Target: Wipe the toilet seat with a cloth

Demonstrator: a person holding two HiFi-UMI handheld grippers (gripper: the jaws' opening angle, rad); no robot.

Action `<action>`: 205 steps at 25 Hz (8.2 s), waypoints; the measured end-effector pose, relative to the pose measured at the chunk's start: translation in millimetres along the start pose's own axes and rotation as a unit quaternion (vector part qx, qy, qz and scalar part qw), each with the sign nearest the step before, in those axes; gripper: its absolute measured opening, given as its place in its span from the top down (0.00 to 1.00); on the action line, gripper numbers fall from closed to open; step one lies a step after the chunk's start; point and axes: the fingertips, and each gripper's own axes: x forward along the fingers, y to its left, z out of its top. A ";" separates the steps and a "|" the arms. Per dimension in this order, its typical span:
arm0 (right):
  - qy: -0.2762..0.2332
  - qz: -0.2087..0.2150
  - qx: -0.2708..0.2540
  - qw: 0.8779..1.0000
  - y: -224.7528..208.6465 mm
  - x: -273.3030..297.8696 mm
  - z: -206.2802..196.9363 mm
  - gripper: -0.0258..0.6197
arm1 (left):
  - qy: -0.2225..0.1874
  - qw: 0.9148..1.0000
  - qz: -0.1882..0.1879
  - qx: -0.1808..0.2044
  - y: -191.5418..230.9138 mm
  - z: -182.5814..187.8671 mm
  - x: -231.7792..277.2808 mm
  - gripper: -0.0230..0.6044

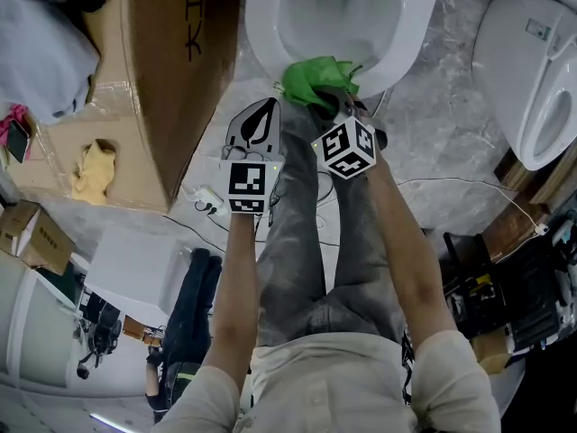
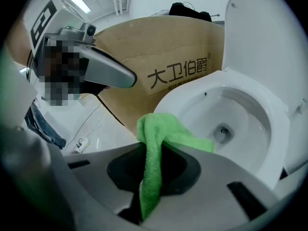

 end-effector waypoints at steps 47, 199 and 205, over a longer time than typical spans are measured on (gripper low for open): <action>-0.024 -0.046 0.071 0.996 -88.9 -72.9 -78.1 0.89 | 0.013 0.998 -0.032 0.050 -100.4 42.3 55.5 0.94; -0.021 -0.167 -0.005 0.986 -296.9 8.0 151.5 0.89 | -0.072 0.996 -0.035 -0.041 73.2 195.2 116.8 0.94; -0.027 -0.161 -0.014 0.987 -291.1 16.6 165.2 0.89 | -0.074 0.996 -0.027 -0.049 80.0 188.7 110.0 0.94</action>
